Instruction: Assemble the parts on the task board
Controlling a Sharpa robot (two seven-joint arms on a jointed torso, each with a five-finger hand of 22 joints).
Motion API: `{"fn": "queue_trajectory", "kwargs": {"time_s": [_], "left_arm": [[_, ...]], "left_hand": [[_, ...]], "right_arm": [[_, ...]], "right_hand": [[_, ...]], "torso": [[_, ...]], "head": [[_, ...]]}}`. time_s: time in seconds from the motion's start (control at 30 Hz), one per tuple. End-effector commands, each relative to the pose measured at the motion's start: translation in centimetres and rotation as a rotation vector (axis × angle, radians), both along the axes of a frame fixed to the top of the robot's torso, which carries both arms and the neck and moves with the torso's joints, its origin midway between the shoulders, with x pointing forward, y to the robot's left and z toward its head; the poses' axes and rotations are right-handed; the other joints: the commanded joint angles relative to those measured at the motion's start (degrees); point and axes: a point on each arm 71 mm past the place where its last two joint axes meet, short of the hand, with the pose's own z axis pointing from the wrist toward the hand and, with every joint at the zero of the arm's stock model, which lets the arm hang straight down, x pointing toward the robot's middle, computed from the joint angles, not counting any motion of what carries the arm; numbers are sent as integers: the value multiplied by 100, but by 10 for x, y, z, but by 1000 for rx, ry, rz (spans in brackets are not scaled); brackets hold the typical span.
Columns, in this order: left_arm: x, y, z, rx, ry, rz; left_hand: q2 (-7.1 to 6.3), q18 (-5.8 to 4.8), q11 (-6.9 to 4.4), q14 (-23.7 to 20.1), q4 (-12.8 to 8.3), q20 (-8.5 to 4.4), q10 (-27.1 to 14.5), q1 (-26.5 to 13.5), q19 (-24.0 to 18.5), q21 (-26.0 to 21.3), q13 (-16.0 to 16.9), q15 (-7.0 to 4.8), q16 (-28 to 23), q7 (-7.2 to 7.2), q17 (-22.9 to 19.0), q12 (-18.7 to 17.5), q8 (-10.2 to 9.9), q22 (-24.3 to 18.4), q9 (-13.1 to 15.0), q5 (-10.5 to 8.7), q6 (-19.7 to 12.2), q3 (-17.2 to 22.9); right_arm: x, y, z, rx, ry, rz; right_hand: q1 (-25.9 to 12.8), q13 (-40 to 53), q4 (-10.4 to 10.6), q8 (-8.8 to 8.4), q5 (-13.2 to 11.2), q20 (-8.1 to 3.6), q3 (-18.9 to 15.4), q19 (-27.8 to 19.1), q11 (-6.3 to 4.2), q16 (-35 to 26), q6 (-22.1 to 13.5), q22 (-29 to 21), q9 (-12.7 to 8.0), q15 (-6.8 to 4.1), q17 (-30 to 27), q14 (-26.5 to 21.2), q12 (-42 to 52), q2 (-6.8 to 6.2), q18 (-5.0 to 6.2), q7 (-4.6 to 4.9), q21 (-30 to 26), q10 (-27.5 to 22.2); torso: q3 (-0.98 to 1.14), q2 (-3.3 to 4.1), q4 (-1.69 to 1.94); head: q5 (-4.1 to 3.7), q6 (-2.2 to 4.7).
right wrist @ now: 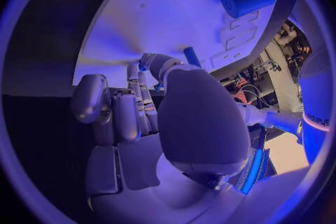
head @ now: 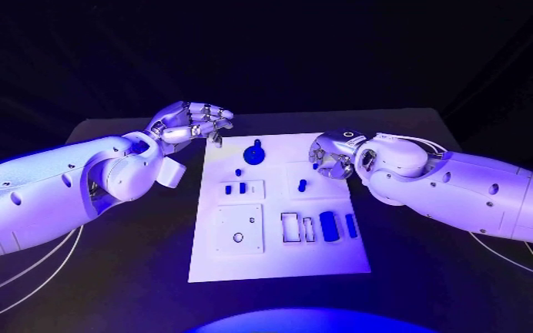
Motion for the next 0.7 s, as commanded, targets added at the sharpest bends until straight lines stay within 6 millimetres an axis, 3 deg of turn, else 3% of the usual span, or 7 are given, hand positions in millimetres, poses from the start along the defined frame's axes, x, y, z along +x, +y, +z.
{"fn": "queue_trajectory", "kwargs": {"time_s": [0.03, 0.3, 0.4, 0.7], "left_arm": [[-1, -2, 3, -42, -7, -12], [-1, -2, 3, -38, -6, -11], [-1, -2, 3, -37, -6, -12], [-1, -2, 3, -30, -8, -10]], "left_hand": [[31, 38, 1, 39, -15, 5, -41, 41, 36, -26, -7, 10, 30, -11, 9, -17, 41, -9, -8, 0, -7, -22], [43, 39, 1, 40, -25, 3, -35, 67, 49, -29, -6, 9, 35, -9, 14, -12, 45, -12, -9, 3, -3, -19], [48, 39, 0, 39, -30, 2, -34, 78, 53, -30, -5, 8, 36, -8, 16, -11, 46, -13, -9, 4, -2, -17], [57, 39, 2, 38, -42, 0, -34, 104, 63, -31, -6, 7, 39, -4, 21, -9, 47, -15, -11, 6, -4, -12]], "right_arm": [[-1, 3, -3, -31, 1, 7], [-2, 8, -10, -39, 27, 13], [0, 8, -13, -49, 36, 8], [-3, 14, -22, -56, 55, 17]], "right_hand": [[-43, -30, -21, -3, 23, 3, 52, 64, 2, 43, 63, 36, 2, -23, 27, 260, -28, 21, -80, -12, 74, 93], [-66, -97, -39, 36, 21, 0, 121, 99, -8, 71, 176, 93, 23, -25, 50, 272, -44, 87, -93, -19, 147, 252], [-67, -155, -61, 53, -224, -7, 229, 108, -21, 85, 246, 117, 34, -37, 59, 275, -81, 164, -95, -32, 163, 347], [-110, -212, -123, 165, -236, -21, 371, 176, -58, 155, 487, 244, 99, -67, 134, 294, -93, 297, -128, -67, 343, 636]], "torso": [[3, 3, -3], [0, -5, -10], [1, -6, -1], [4, -4, -11]], "head": [[21, -13], [21, -32], [8, -38], [17, -61]]}}
